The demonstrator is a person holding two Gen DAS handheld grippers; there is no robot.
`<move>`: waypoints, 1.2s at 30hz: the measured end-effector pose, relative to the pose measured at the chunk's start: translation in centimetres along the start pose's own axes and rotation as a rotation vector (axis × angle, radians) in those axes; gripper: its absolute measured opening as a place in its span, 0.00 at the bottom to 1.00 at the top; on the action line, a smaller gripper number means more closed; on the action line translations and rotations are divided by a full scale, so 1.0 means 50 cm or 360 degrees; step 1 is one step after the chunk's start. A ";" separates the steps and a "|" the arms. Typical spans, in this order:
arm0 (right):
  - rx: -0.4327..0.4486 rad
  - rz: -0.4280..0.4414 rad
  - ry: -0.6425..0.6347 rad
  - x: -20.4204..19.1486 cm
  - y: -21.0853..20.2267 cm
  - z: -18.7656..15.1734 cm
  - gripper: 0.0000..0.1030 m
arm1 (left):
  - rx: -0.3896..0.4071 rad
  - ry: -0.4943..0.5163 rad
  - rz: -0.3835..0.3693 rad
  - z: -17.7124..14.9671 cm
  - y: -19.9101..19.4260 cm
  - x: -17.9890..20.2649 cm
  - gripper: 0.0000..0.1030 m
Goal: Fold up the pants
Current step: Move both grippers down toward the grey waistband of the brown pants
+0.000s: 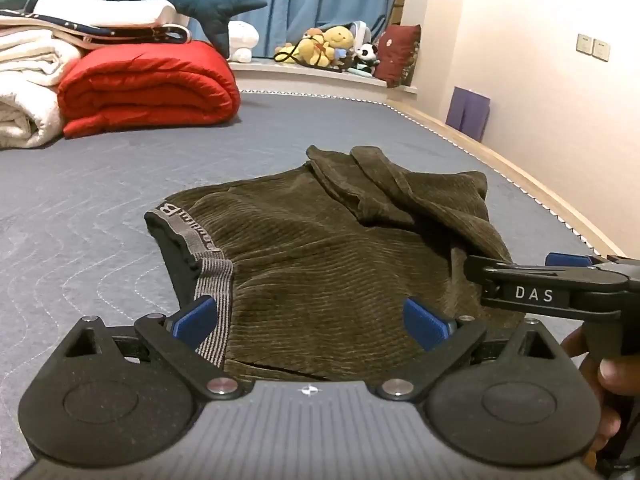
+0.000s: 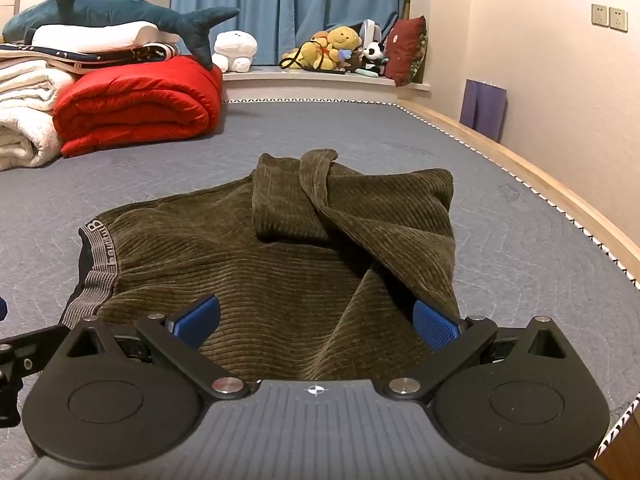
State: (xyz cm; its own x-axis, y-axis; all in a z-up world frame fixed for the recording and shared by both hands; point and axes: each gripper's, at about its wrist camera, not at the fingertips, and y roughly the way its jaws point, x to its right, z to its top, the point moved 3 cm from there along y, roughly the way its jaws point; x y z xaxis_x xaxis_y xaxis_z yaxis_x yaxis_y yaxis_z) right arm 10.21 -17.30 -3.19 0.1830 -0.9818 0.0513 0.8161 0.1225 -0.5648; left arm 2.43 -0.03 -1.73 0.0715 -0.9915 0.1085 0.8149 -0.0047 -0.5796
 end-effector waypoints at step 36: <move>0.0065 0.0593 -0.0532 -0.213 -0.030 -0.057 0.63 | -0.0641 -0.0519 -0.0162 0.082 0.241 -0.315 0.47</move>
State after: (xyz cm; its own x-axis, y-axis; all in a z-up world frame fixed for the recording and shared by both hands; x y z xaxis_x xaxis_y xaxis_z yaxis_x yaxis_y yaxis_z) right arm 5.49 -7.44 -5.24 0.6262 -0.7708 0.1172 0.6815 0.4681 -0.5625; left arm 13.49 16.09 -7.09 0.2311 -0.8918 0.3890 0.5462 -0.2120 -0.8104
